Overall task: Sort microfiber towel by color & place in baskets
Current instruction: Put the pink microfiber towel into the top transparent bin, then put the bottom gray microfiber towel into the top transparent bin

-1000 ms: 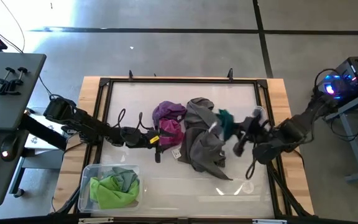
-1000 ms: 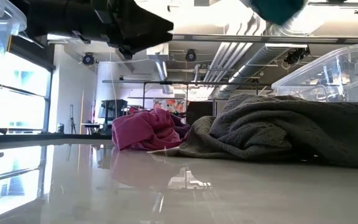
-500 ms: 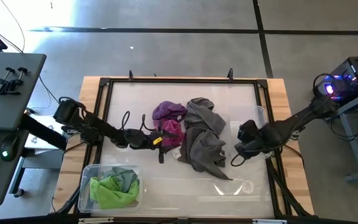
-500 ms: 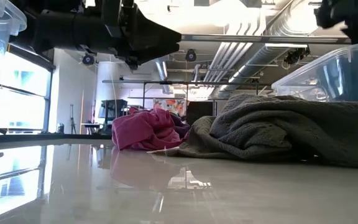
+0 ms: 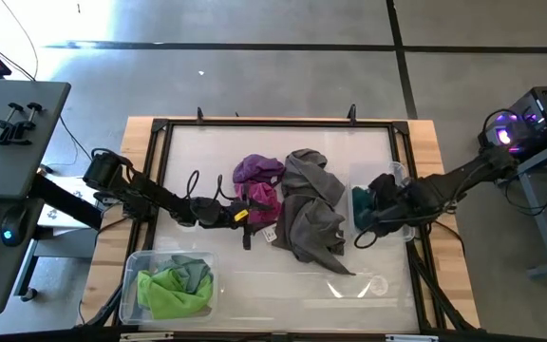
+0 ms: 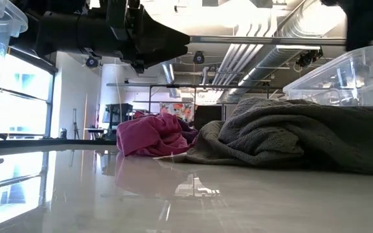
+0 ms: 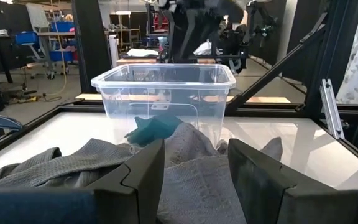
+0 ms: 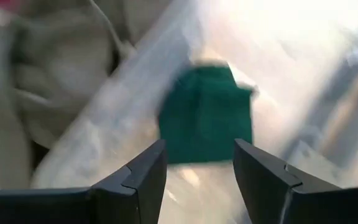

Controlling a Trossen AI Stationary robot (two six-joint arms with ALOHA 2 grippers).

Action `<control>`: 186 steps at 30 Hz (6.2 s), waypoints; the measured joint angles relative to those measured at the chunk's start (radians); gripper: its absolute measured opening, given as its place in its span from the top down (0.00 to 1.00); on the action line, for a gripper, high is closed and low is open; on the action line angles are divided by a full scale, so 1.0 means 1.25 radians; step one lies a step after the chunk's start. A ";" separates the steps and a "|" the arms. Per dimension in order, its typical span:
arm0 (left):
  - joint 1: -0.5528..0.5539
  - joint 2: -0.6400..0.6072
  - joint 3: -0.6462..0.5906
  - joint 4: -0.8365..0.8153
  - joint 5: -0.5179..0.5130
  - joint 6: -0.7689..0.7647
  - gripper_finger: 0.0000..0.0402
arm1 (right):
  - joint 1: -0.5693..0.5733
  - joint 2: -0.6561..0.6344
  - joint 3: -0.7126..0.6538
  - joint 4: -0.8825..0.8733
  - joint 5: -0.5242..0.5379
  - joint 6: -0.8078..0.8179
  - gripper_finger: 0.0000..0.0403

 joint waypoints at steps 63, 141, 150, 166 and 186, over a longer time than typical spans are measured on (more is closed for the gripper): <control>-0.173 -0.416 -0.004 -1.005 -0.673 -0.305 0.59 | -0.226 0.494 0.012 1.046 0.010 -1.053 0.91; -0.124 -0.415 -0.004 -0.634 -0.385 0.053 0.59 | -0.143 0.135 -0.023 0.835 -0.134 -0.935 0.62; -0.124 -0.410 -0.004 -0.639 -0.376 0.042 0.59 | -0.162 0.304 -0.003 0.783 -0.190 -0.917 0.44; -0.110 -0.400 -0.004 -0.632 -0.375 0.024 0.59 | -0.164 0.543 -0.004 0.692 -0.227 -0.759 0.56; -0.112 -0.391 -0.004 -0.629 -0.355 0.013 0.59 | 0.093 0.394 0.345 0.385 0.305 -0.683 0.94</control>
